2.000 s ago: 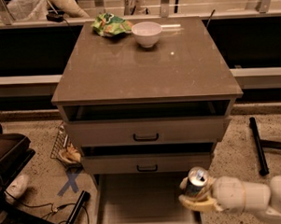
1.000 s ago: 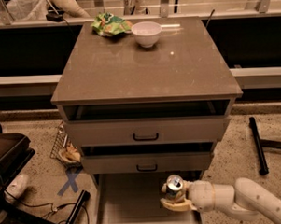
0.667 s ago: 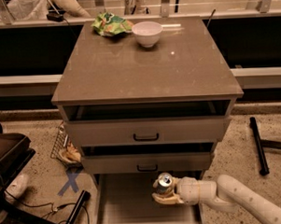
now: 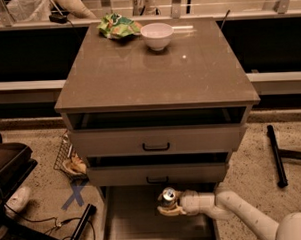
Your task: Place redbull can into bottom drawer
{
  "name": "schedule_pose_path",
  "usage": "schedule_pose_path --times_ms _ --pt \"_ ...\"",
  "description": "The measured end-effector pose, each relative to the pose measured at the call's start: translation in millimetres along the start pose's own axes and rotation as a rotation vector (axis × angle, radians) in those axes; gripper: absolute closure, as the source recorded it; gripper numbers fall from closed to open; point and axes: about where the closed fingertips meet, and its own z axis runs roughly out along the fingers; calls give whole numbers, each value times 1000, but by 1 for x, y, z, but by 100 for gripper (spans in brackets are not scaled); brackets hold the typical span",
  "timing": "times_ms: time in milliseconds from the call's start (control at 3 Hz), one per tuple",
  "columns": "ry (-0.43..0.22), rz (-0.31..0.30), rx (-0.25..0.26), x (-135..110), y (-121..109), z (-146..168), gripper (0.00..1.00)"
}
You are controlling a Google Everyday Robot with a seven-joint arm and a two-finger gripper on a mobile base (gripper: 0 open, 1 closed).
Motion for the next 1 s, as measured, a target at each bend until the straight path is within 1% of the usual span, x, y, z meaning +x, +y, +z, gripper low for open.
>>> schedule_pose_path --times_ms 333,667,1000 --pt "-2 4 -9 1 4 5 100" --pt "13 11 -47 40 15 38 100" --pt "23 -28 -125 122 40 88 100"
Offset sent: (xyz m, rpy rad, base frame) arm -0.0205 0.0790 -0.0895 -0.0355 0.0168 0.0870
